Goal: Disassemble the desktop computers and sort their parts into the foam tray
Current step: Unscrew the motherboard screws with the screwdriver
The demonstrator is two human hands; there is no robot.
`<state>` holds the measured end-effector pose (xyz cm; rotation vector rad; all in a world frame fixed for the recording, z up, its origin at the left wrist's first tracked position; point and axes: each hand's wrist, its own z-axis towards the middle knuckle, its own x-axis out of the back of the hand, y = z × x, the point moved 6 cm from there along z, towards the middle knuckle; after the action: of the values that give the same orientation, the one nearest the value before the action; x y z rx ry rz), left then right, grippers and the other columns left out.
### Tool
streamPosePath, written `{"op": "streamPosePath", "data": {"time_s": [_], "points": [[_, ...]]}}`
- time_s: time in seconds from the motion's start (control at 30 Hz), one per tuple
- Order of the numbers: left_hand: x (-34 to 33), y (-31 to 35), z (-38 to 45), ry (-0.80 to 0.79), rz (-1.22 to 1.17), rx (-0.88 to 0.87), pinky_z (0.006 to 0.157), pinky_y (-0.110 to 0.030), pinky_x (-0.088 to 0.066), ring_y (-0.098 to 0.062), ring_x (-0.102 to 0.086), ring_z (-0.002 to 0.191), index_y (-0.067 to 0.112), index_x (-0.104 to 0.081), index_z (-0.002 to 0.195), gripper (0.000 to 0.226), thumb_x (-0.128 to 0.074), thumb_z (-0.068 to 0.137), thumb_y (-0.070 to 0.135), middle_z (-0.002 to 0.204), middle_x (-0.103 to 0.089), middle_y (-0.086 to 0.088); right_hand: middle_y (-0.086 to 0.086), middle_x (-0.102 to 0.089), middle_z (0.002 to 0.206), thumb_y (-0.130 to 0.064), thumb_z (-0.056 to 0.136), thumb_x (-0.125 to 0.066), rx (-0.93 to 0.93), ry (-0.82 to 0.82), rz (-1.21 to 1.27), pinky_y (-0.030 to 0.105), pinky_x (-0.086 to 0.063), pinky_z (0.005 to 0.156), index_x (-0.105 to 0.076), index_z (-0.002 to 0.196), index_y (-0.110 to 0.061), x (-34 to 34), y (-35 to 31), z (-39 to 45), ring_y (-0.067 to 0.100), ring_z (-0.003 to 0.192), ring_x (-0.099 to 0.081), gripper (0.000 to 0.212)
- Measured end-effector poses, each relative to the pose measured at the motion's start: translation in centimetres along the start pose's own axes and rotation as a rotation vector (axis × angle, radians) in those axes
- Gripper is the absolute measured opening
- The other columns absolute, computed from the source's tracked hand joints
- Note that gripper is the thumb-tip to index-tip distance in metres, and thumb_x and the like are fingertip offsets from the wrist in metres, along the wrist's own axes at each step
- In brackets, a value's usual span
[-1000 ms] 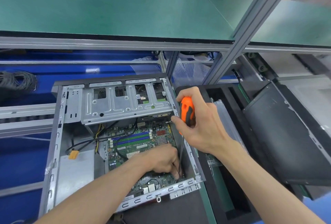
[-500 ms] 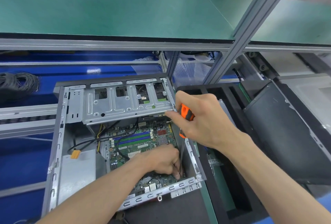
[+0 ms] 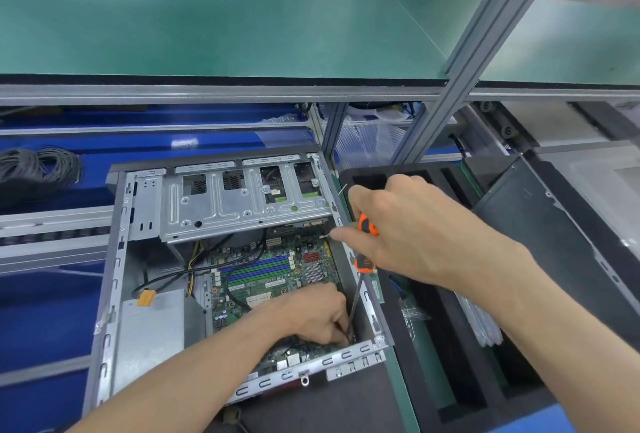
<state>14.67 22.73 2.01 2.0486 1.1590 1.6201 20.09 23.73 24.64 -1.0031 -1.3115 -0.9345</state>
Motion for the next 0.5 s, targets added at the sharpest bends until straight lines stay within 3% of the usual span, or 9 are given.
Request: {"op": "streamPosePath", "data": {"time_s": [0.1, 0.13, 0.17, 0.27, 0.33, 0.4, 0.5], "points": [[-1.2, -0.7, 0.3, -0.091, 0.081, 0.025, 0.056, -0.021, -0.042, -0.008, -0.051, 0.044, 0.012, -0.066, 0.068, 0.023, -0.068, 0.089, 0.019, 0.043, -0.055, 0.009, -0.01, -0.046, 0.057, -0.048, 0.092, -0.063, 0.055, -0.056, 0.147, 0.022, -0.034, 0.056, -0.046, 0.082, -0.027, 0.1, -0.4, 0.0, 0.012, 0.058, -0.044, 0.028], [-1.6, -0.9, 0.3, -0.124, 0.108, 0.035, 0.06, -0.023, -0.048, -0.013, -0.054, 0.048, 0.011, -0.072, 0.081, 0.011, -0.067, 0.089, 0.016, 0.045, -0.056, 0.006, -0.01, -0.05, 0.056, -0.041, 0.09, -0.067, 0.071, -0.096, 0.183, 0.017, -0.03, 0.053, -0.049, 0.082, -0.029, 0.2, -0.5, 0.1, 0.01, 0.059, -0.047, 0.023], [-1.8, -1.1, 0.3, -0.138, 0.113, 0.053, 0.06, -0.02, -0.05, -0.007, -0.053, 0.046, 0.012, -0.076, 0.096, 0.013, -0.066, 0.088, 0.011, 0.043, -0.054, 0.01, -0.009, -0.054, 0.058, -0.035, 0.088, -0.069, 0.088, -0.138, 0.201, 0.016, -0.03, 0.052, -0.051, 0.082, -0.03, 0.3, -0.6, 0.2, 0.008, 0.06, -0.049, 0.02], [-2.2, -1.8, 0.4, -0.126, 0.077, 0.071, 0.038, -0.001, -0.026, 0.005, -0.048, 0.04, 0.014, -0.076, 0.11, 0.037, -0.062, 0.081, -0.004, 0.036, -0.038, 0.02, -0.005, -0.062, 0.071, -0.02, 0.085, -0.07, 0.151, -0.211, 0.243, 0.015, -0.036, 0.054, -0.055, 0.084, -0.029, 0.5, -0.9, 0.5, 0.009, 0.067, -0.053, 0.017], [-2.4, -2.0, 0.7, -0.086, 0.09, 0.066, 0.039, -0.005, -0.024, 0.003, -0.04, 0.042, 0.014, -0.076, 0.107, 0.031, -0.065, 0.081, -0.001, 0.044, -0.035, 0.024, -0.006, -0.062, 0.077, -0.013, 0.083, -0.07, 0.183, -0.212, 0.264, 0.013, -0.036, 0.058, -0.059, 0.084, -0.024, 0.7, -1.0, 0.5, 0.008, 0.071, -0.053, 0.015], [-2.6, -2.1, 0.9, -0.032, 0.086, 0.07, 0.043, -0.013, -0.026, 0.002, -0.036, 0.044, 0.009, -0.074, 0.091, 0.007, -0.073, 0.084, 0.011, 0.045, -0.034, 0.022, -0.007, -0.06, 0.079, -0.008, 0.081, -0.07, 0.207, -0.206, 0.282, 0.012, -0.036, 0.06, -0.063, 0.083, -0.019, 0.7, -1.0, 0.4, 0.008, 0.073, -0.052, 0.014], [-3.0, -2.0, 1.4, -0.014, 0.107, 0.111, 0.054, -0.02, -0.036, -0.022, -0.047, 0.05, 0.003, -0.069, 0.079, 0.024, -0.076, 0.085, 0.025, 0.049, -0.043, 0.007, -0.007, -0.058, 0.076, -0.009, 0.079, -0.071, 0.213, -0.195, 0.274, 0.017, -0.038, 0.06, -0.063, 0.08, -0.019, 0.7, -0.9, 0.2, 0.01, 0.07, -0.051, 0.013]]}}
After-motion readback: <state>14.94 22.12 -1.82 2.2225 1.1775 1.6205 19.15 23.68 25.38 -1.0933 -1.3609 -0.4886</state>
